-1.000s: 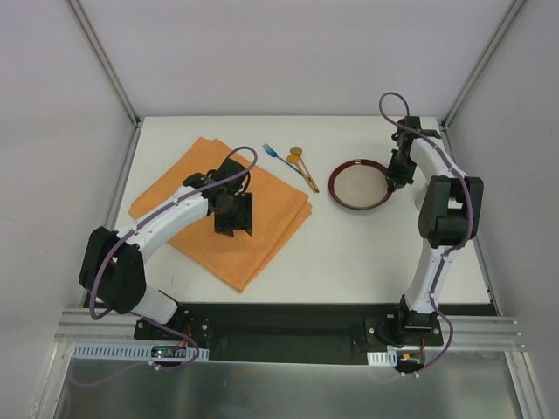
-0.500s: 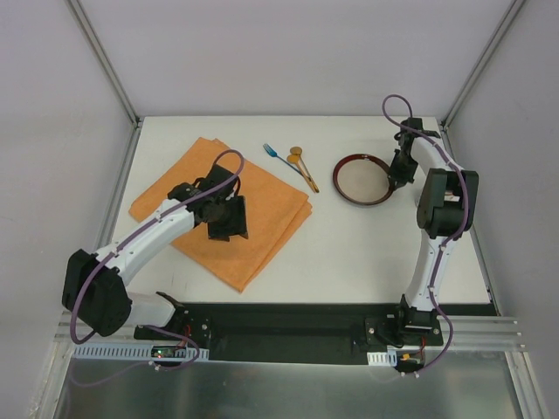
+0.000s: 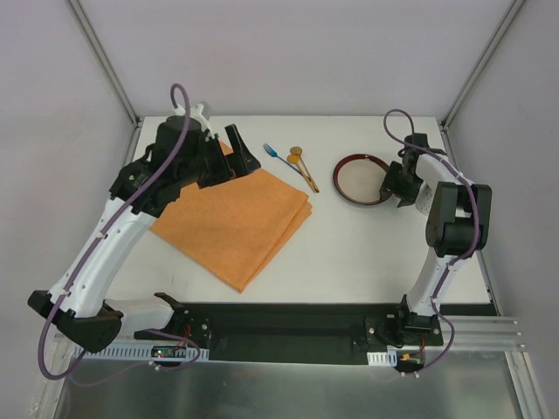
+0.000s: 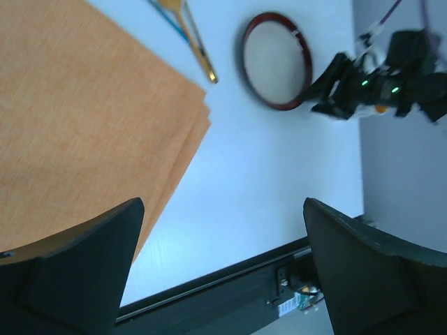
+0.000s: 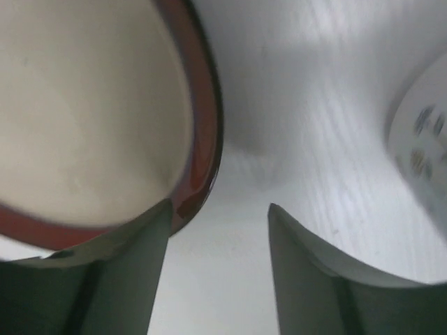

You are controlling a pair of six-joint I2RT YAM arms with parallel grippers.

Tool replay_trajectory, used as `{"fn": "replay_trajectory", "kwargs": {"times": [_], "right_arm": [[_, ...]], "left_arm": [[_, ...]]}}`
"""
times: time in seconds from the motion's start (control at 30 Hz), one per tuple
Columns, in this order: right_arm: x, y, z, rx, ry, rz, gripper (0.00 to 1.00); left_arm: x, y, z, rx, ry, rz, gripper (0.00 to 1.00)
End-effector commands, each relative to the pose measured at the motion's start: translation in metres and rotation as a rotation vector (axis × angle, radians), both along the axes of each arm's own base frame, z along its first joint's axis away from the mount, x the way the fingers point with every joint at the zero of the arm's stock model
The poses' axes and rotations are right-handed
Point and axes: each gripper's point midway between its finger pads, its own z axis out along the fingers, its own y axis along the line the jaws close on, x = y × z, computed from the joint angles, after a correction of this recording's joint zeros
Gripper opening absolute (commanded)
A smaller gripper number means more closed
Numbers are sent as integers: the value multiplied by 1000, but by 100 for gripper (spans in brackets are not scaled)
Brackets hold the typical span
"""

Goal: Set the dinner table for one person
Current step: Move the plate to the center of the board, then move the napkin to the center of the board.

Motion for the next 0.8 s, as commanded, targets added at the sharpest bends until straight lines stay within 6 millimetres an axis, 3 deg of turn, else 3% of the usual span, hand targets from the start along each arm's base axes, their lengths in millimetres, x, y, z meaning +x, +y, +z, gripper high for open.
{"fn": "replay_trajectory", "kwargs": {"times": [0.0,0.13,0.33,0.5,0.77], "right_arm": [[2,39,55,168,-204,79,63],[-25,66,70,188,-243,199,65],[-58,95,63,191,-182,266,65],[-81,124,59,159,-140,342,65],[-108,156,55,177,-140,372,65]], "left_arm": [[5,9,66,-105,-129,87,99],[7,18,86,-177,-145,183,99],[13,37,107,-315,-141,387,99],[5,54,128,-446,-154,499,99],[-4,72,101,-518,-96,633,99]]}}
